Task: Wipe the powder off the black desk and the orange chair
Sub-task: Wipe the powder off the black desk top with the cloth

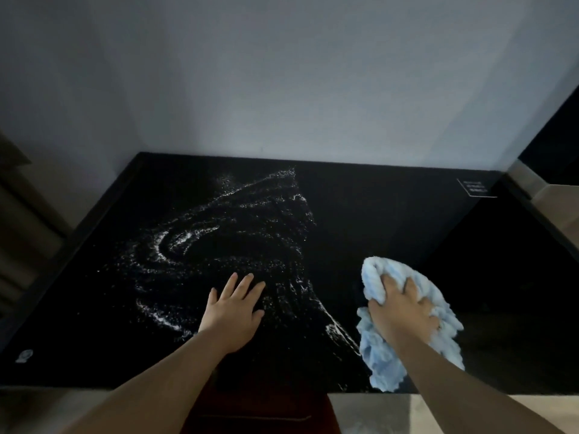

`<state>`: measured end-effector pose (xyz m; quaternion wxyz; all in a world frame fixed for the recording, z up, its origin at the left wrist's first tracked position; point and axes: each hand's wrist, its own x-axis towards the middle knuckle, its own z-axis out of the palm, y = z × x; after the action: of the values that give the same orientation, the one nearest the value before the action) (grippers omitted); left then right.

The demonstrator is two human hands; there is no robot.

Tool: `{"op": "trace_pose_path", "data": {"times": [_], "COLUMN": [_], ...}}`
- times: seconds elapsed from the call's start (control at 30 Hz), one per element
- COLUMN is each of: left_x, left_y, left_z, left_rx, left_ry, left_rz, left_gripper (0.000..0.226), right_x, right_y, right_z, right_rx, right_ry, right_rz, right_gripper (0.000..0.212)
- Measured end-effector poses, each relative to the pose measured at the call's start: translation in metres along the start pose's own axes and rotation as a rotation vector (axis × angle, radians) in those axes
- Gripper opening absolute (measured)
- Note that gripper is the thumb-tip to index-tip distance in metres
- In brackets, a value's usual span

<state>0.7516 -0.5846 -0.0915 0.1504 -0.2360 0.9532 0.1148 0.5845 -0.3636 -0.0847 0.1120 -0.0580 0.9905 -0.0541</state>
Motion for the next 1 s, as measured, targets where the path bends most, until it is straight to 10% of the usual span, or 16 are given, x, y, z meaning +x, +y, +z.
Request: {"op": "trace_pose_path", "data": {"times": [0.17, 0.27, 0.43, 0.7, 1.0], "left_x": [0.03, 0.052, 0.091, 0.159, 0.196], "left_y": [-0.023, -0.035, -0.049, -0.064, -0.068], "left_z": [-0.013, -0.023, -0.033, -0.07, -0.1], "left_rx": [-0.001, -0.006, 0.015, -0.083, -0.082], "left_ry": [0.011, 0.042, 0.077, -0.106, -0.284], "left_rz": [0.042, 0.035, -0.029, -0.349, -0.315], "left_gripper": [0.058, 0.059, 0.063, 0.096, 0.121], "right_x": [0.001, 0.028, 0.058, 0.123, 0.217], "right_y": [-0.039, -0.062, -0.078, -0.1, -0.134], "right_z": [-0.002, -0.028, -0.007, 0.012, -0.004], "right_rx": [0.07, 0.419, 0.105, 0.008, -0.019], "right_ry": [0.173, 0.346, -0.084, 0.016, 0.077], "right_rz": [-0.327, -0.165, 0.007, -0.015, -0.052], "right_gripper": [0.042, 0.038, 0.071, 0.067, 0.061]}}
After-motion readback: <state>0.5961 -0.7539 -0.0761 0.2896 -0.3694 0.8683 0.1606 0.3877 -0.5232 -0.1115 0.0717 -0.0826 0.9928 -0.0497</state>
